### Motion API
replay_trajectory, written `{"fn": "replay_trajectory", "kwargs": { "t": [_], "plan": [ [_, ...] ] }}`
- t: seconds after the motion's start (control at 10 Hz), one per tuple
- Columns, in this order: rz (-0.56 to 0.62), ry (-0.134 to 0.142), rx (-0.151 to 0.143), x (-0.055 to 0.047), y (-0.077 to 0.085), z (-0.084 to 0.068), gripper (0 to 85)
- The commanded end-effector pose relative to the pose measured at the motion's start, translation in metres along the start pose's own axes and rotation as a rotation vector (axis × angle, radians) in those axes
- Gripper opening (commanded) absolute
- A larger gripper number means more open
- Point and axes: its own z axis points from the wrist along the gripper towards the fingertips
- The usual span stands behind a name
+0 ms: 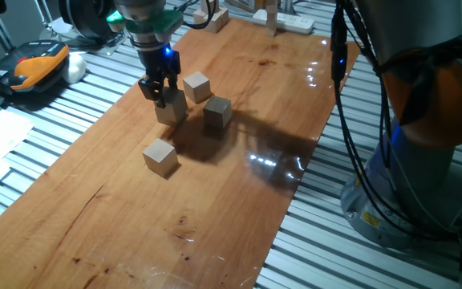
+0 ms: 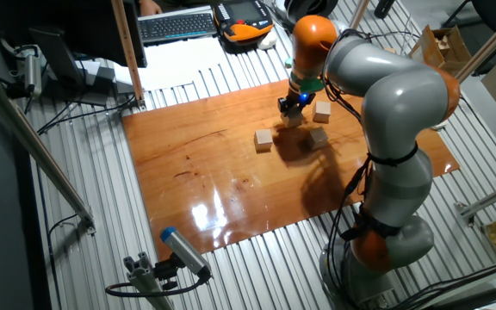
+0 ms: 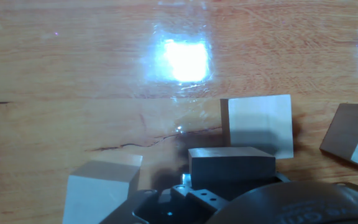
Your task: Stack the blocks in a vertical line of five
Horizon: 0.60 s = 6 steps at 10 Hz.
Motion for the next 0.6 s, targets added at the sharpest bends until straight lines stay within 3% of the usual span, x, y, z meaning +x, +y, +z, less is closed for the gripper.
{"fn": "replay_trajectory", "kwargs": {
  "t": [0.0, 0.5],
  "plan": [
    [-0.002, 0.000, 0.000, 0.0000, 0.0000, 0.0000, 0.0],
    [0.006, 0.002, -0.002, 0.0000, 0.0000, 0.0000, 0.0]
  ]
}}
